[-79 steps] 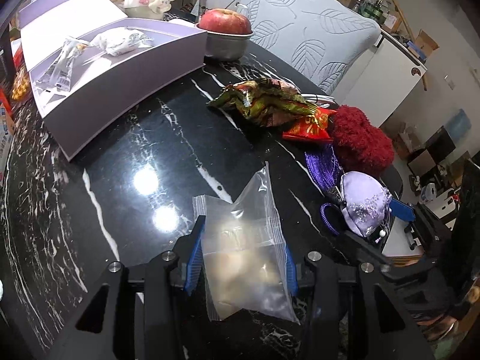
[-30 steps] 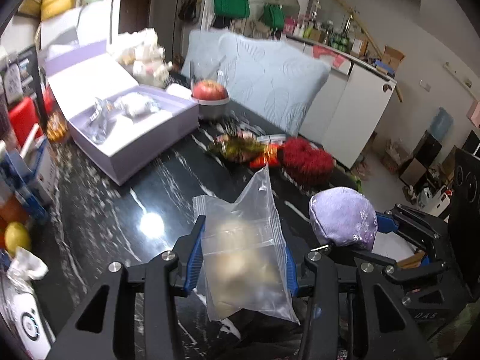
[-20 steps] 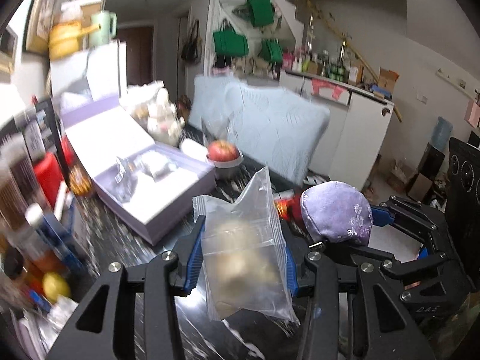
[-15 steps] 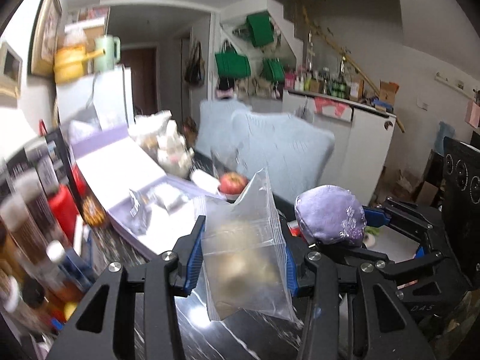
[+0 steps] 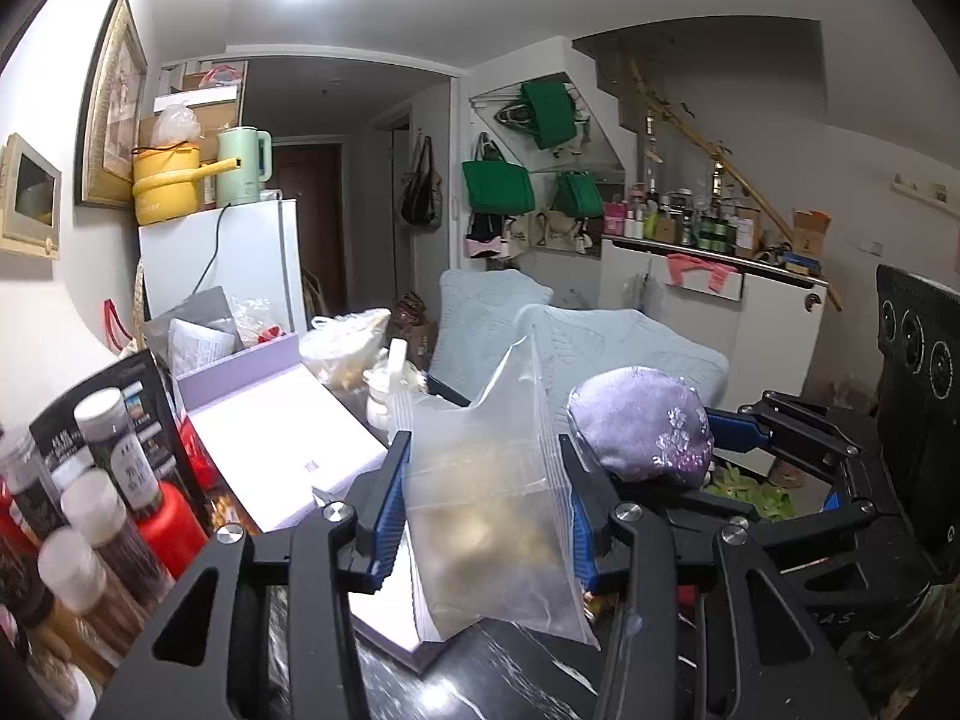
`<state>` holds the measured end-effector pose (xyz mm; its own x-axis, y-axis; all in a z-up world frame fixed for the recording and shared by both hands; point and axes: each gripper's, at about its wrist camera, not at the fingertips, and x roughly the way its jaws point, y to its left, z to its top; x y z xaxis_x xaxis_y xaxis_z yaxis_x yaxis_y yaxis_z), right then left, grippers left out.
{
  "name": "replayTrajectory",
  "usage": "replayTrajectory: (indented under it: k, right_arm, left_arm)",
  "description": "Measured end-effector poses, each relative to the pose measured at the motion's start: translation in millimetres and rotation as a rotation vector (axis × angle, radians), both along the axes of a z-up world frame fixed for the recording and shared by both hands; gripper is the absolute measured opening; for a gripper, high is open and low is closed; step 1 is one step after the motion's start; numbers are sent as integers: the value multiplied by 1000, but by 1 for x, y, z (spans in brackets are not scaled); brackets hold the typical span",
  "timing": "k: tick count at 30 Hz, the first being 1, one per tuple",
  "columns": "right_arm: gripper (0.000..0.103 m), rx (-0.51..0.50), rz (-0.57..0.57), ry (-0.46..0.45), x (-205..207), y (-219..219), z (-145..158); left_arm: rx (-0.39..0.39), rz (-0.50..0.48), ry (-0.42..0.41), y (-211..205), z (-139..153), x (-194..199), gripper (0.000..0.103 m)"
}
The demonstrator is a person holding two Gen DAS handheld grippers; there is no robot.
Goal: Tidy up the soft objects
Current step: 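Lift the clear bag with the left gripper while the right carries the sachet toward the lavender box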
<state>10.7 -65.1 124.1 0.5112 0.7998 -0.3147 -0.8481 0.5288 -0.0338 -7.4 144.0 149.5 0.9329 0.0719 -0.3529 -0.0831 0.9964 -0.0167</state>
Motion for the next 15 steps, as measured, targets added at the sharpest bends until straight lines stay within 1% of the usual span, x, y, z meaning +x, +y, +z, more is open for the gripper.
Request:
replayTrajectory:
  k: [5,9,15]
  right_arm:
    - [54,1,17,-23,30,29,13]
    - [54,-7,26,-13,57,54,19]
    - [54,-38,20,-34,97,91,32]
  left_arm:
    - [11,63,5,28,6,30,44]
    - [14,114,15,48,8,52,44]
    - [7,184,51,81,8,86,44]
